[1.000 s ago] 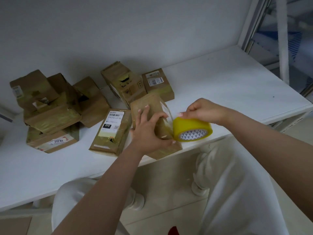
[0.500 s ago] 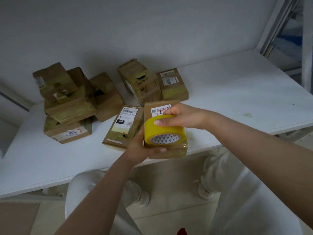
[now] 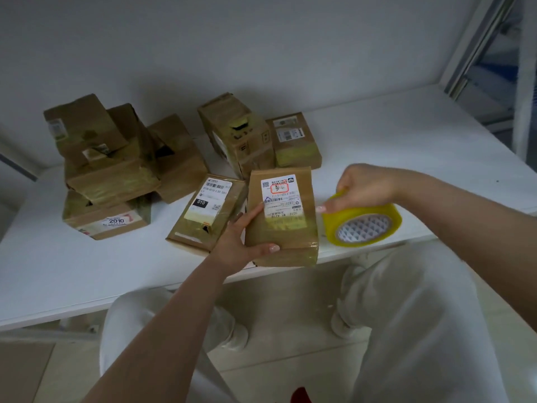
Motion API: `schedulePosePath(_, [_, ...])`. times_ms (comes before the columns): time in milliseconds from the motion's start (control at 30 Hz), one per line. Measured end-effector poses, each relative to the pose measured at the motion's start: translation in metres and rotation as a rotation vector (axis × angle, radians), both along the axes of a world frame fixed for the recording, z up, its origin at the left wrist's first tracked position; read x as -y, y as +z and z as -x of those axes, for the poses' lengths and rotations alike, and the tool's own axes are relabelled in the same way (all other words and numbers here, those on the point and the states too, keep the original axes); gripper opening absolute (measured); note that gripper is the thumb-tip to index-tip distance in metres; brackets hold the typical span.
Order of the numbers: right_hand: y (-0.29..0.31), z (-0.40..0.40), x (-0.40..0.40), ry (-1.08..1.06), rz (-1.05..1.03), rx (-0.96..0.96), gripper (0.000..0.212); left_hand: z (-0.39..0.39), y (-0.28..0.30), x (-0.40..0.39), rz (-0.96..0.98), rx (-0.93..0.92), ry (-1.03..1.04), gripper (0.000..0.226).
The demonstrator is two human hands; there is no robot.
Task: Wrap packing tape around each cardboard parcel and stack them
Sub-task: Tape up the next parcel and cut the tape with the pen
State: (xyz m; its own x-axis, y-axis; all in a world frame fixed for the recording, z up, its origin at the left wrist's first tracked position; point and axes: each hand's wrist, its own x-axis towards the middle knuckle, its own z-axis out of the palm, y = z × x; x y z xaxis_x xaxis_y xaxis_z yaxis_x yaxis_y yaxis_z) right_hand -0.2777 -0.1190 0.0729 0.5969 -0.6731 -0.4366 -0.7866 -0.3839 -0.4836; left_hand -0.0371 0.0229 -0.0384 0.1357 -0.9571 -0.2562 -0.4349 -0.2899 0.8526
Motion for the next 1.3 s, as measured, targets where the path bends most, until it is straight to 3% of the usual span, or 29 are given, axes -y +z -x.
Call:
schedulePosePath(233, [-0.072,0.017,-0.003,-0.147,-0.054,-0.057,0.061,0.001,0.004,0.001,-0.052,0.023,0.015,0.092])
schedulePosePath(400, [-0.093,0.014,-0.006,-0.215,-0.116,-0.006,0.055,0.006,0.01,0.003,-0.098,0.096,0.01,0.09])
schedulePosePath(500, [-0.095,0.012,-0.007,-0.207,-0.116,0.005,0.056,0.01,0.018,0.008,-0.129,0.318,-0.029,0.101])
schedulePosePath(667, [-0.097,0.013,-0.01,-0.209,-0.082,0.002,0.052,0.053,0.033,0.026,-0.067,0.784,-0.267,0.119])
schedulePosePath(833, [-0.093,0.013,-0.014,-0.196,-0.074,-0.002,0.054,0.08,0.017,0.041,-0.185,0.922,-0.355,0.115])
schedulePosePath(1033, [-0.07,0.024,-0.005,-0.241,-0.198,0.144,0.062,0.069,0.012,0.036,-0.095,0.876,-0.287,0.099])
schedulePosePath(1167, [-0.038,0.025,0.004,-0.284,-0.247,0.346,0.04,0.058,0.012,0.028,0.019,0.703,-0.184,0.089])
schedulePosePath(1300, [-0.013,0.02,0.008,-0.209,-0.242,0.397,0.028,0.047,0.013,0.02,0.118,0.522,-0.109,0.081])
